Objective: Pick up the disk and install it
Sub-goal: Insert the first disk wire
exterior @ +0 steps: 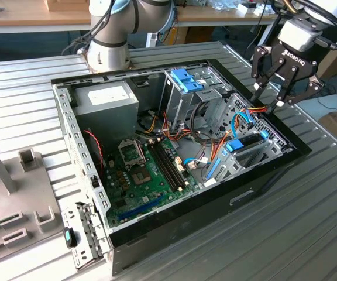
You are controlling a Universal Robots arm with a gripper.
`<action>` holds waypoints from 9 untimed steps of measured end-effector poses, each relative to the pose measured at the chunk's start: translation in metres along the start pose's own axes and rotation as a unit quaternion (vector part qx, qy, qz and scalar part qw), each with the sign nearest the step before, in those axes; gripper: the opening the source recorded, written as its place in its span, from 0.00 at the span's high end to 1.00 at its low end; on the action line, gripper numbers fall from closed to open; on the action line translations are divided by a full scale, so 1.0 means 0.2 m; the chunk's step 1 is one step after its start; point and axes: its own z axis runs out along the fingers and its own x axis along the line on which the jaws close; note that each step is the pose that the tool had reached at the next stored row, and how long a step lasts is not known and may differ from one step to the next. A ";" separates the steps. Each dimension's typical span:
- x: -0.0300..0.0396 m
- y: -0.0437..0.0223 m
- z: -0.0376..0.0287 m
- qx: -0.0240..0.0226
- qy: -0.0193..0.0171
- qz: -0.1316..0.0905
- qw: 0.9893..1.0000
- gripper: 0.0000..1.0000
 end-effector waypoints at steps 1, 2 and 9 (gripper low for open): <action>0.001 -0.005 0.002 0.000 0.000 -0.014 1.000 0.56; 0.003 -0.011 0.004 0.000 0.000 -0.026 1.000 0.56; 0.038 -0.152 0.037 -0.001 0.002 -0.112 0.994 0.56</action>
